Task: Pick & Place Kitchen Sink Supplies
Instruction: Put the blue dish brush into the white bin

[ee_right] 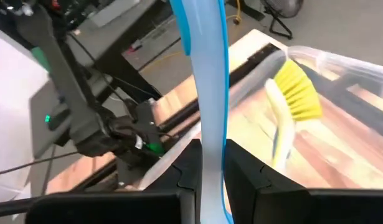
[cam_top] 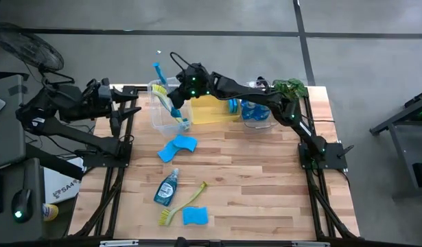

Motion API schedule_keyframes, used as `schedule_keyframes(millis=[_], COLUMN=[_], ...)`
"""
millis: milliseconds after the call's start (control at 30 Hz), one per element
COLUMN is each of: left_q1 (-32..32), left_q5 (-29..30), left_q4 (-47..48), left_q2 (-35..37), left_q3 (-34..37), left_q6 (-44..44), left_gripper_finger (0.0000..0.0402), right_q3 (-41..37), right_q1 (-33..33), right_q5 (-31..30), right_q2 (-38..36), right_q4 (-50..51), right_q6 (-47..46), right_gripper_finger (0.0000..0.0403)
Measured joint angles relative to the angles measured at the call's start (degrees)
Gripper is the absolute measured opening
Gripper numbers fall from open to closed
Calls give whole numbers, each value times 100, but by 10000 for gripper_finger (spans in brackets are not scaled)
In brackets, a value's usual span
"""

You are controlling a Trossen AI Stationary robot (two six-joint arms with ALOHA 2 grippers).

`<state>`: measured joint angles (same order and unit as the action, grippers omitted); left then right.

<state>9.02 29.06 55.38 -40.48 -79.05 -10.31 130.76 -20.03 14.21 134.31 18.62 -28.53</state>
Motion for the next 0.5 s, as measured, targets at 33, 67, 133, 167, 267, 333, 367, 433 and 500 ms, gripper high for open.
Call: schedule_keyframes(millis=[33, 67, 133, 167, 267, 333, 367, 433, 500], left_q1=[1, 0, 2, 0, 1, 0, 0, 2, 2], left_q5=[0, -2, -4, -2, -7, -7, -7, -7, -9], left_q4=[41, 91, 133, 153, 245, 315, 354, 367, 369], left_q2=[-1, -2, -7, -7, -5, -5, -5, -5, -5], left_q3=[0, 0, 0, 0, 0, 0, 0, 0, 0], left_q6=[-1, -1, -1, -1, -3, -2, -2, -2, 14], left_gripper_finger=[200, 200, 200, 200, 200, 200, 200, 200, 200], right_q3=[-41, -84, -195, -237, -355, -445, -486, -572, -615], right_q1=[-1, -1, -1, -1, 5, 12, 13, 15, 17], right_q5=[-52, -89, -140, -144, -118, -110, -104, -100, -98], right_q2=[6, 6, 6, 6, 6, 6, 6, 6, 6], right_q4=[-10, -5, -34, 4, 73, 43, 44, 54, 88], right_q6=[1, 1, 17, 34, 168, 200, 189, 154, 155], right_gripper_finger=[37, 37, 37, 37, 37, 37, 37, 45, 57])
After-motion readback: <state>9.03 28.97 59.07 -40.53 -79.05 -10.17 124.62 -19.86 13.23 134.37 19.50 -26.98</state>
